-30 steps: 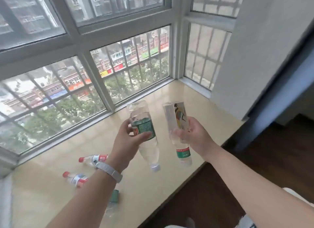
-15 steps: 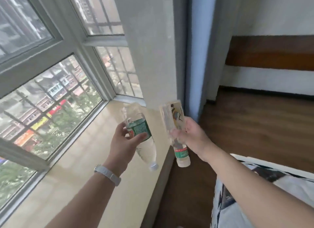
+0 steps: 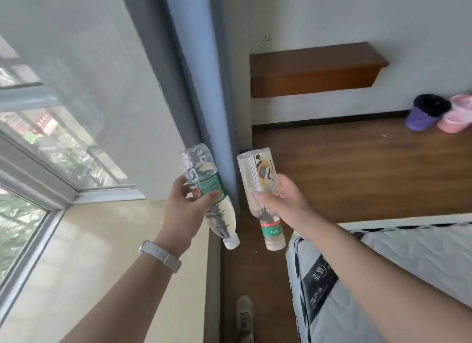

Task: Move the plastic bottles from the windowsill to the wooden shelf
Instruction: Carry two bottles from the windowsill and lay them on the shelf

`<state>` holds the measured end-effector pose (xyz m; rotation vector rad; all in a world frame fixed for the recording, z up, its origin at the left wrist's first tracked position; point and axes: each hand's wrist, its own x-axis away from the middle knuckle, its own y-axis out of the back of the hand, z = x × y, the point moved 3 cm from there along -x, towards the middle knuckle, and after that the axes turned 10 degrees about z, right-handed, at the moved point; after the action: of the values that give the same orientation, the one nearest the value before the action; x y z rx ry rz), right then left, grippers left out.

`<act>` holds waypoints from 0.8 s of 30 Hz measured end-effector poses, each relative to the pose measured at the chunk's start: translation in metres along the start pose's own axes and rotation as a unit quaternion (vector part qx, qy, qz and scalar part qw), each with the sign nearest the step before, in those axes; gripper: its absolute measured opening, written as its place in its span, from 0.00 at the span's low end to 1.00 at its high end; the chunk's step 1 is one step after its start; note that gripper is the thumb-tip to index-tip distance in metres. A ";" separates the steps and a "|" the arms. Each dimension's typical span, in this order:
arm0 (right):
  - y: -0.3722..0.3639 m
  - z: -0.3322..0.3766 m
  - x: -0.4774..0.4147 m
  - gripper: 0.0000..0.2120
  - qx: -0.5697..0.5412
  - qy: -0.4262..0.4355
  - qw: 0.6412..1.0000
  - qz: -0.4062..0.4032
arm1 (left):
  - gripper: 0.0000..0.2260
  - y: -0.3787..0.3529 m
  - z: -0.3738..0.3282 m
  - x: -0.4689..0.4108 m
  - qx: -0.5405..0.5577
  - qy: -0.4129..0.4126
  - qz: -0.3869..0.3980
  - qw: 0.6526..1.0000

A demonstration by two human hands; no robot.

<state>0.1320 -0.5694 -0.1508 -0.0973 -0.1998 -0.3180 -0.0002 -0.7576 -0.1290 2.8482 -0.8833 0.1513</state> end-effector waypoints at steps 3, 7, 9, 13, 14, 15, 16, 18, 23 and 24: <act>0.006 0.008 -0.033 0.20 0.009 -0.016 0.999 -0.041 | 0.25 -0.001 0.000 -0.051 0.001 -0.001 0.051 0.999; 0.013 0.027 -0.072 0.20 0.026 -0.023 0.996 -0.077 | 0.25 -0.002 -0.004 -0.102 -0.003 -0.015 0.099 0.995; 0.017 0.037 -0.090 0.21 0.031 -0.021 0.994 -0.100 | 0.25 -0.002 -0.007 -0.129 -0.007 -0.021 0.129 0.991; 0.023 0.053 -0.111 0.20 0.036 -0.014 0.989 -0.140 | 0.26 -0.010 -0.020 -0.171 -0.006 -0.031 0.168 0.985; 0.024 0.057 -0.114 0.20 0.040 -0.014 0.989 -0.144 | 0.26 -0.013 -0.024 -0.178 -0.007 -0.034 0.174 0.984; 0.026 0.061 -0.117 0.20 0.043 -0.014 0.988 -0.148 | 0.26 -0.015 -0.029 -0.184 -0.009 -0.036 0.180 0.983; 0.029 0.065 -0.120 0.20 0.046 -0.013 0.987 -0.151 | 0.26 -0.018 -0.033 -0.189 -0.011 -0.039 0.183 0.982; 0.036 0.072 -0.126 0.20 0.050 -0.004 0.985 -0.163 | 0.25 -0.022 -0.041 -0.201 -0.015 -0.048 0.185 0.981; 0.058 0.066 -0.138 0.20 0.048 -0.015 0.980 -0.194 | 0.22 -0.038 -0.047 -0.227 -0.015 -0.050 0.199 0.979; 0.063 0.062 -0.142 0.20 0.050 -0.021 0.979 -0.196 | 0.22 -0.042 -0.046 -0.231 -0.018 -0.049 0.199 0.979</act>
<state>0.0091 -0.4595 -0.1236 0.0367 -0.2769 -0.6988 -0.1683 -0.5871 -0.1217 2.6290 -1.4519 0.0402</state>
